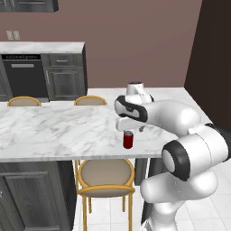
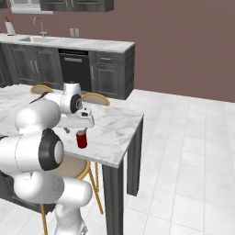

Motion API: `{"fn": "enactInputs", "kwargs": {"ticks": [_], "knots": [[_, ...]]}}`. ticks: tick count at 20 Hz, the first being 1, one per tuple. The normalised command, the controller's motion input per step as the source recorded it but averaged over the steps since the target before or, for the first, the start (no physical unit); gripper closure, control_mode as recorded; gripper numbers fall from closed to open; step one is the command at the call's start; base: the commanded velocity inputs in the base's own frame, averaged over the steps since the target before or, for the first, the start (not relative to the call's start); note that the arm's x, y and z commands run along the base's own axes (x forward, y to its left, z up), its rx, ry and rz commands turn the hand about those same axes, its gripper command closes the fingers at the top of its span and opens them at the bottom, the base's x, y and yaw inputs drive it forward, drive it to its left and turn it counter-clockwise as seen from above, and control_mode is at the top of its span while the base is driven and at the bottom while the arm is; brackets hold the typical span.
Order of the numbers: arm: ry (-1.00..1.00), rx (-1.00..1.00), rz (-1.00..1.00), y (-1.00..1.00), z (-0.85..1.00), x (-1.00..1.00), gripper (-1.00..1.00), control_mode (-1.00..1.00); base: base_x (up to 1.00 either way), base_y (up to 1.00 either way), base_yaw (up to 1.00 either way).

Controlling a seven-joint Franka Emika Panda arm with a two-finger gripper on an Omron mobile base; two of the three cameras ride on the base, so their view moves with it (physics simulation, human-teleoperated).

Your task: Four empty soda cans are scattered around the kitchen. Gather all the cans and cluster them next to the stove for recycling.

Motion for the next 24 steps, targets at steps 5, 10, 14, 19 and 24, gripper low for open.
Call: {"fn": "enactInputs", "kwargs": {"ticks": [5,10,14,19,24], "knots": [[0.0,0.0,0.01,0.01,-0.12,0.11,-1.0,-1.0,0.0,0.0,0.0],[0.0,0.0,0.01,0.0,-0.12,0.12,-1.0,-1.0,0.0,0.0,0.0],[0.0,0.0,0.01,0.01,-0.11,0.12,-1.0,-1.0,0.0,0.0,0.0],[0.0,0.0,0.01,0.03,-0.09,0.13,-1.0,-1.0,0.0,0.0,0.0],[0.0,0.0,0.01,0.02,-0.06,0.13,-1.0,-1.0,0.0,0.0,0.0]]}}
